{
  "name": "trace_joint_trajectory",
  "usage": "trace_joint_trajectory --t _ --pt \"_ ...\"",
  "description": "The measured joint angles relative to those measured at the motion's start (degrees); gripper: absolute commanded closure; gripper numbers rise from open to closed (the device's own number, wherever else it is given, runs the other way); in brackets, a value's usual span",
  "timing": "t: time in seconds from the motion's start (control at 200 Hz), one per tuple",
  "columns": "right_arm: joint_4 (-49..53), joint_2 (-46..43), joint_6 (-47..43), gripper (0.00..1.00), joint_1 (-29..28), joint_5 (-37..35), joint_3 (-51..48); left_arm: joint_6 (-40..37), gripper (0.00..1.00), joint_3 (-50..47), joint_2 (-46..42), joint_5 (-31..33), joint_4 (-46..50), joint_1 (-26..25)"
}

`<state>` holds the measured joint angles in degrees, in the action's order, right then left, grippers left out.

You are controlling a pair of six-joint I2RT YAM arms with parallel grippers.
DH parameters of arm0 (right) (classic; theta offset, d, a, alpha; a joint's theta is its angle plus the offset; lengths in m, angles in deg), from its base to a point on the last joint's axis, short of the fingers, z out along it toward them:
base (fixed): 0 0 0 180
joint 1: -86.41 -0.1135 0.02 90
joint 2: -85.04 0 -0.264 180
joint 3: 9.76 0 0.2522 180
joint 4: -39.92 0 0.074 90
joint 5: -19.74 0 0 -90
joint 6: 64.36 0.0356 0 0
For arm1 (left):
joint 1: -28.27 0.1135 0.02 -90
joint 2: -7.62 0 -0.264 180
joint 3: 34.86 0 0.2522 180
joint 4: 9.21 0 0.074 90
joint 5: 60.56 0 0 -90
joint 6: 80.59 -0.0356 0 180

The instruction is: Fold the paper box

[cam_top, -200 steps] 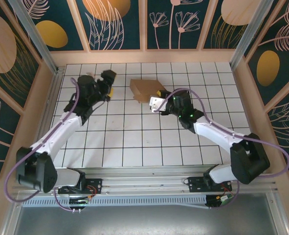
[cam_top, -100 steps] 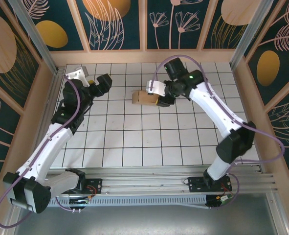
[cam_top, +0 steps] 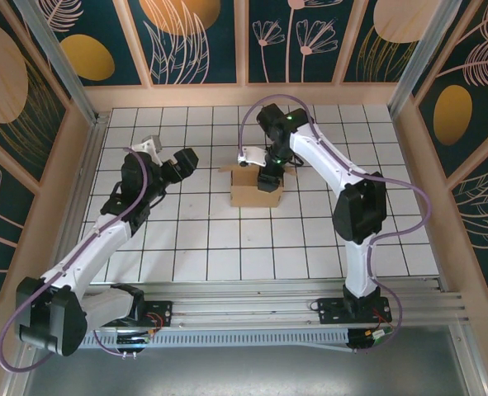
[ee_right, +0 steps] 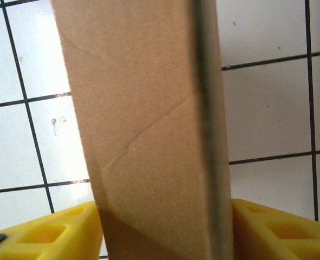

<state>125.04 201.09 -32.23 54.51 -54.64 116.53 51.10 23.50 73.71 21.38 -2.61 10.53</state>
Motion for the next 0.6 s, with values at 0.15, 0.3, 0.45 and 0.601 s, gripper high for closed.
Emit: trace_joint_trajectory --t 0.15,0.3,0.45,0.601 --pt "-0.39 0.11 0.76 0.17 0.00 1.99 1.27 -3.43 0.03 -0.04 2.78 -2.47 -0.83 0.00" --pt "-1.75 -0.50 1.14 0.13 0.00 4.15 1.42 -9.35 0.01 -0.04 4.22 -5.49 -0.76 0.00" --pt "-5.01 -3.26 3.02 0.18 1.55 7.96 0.55 -15.76 0.01 0.57 5.42 -9.55 0.20 0.00" --pt "-17.29 -13.86 12.61 0.18 7.98 12.87 -11.54 -23.76 0.01 5.01 6.78 -14.34 5.07 0.00"
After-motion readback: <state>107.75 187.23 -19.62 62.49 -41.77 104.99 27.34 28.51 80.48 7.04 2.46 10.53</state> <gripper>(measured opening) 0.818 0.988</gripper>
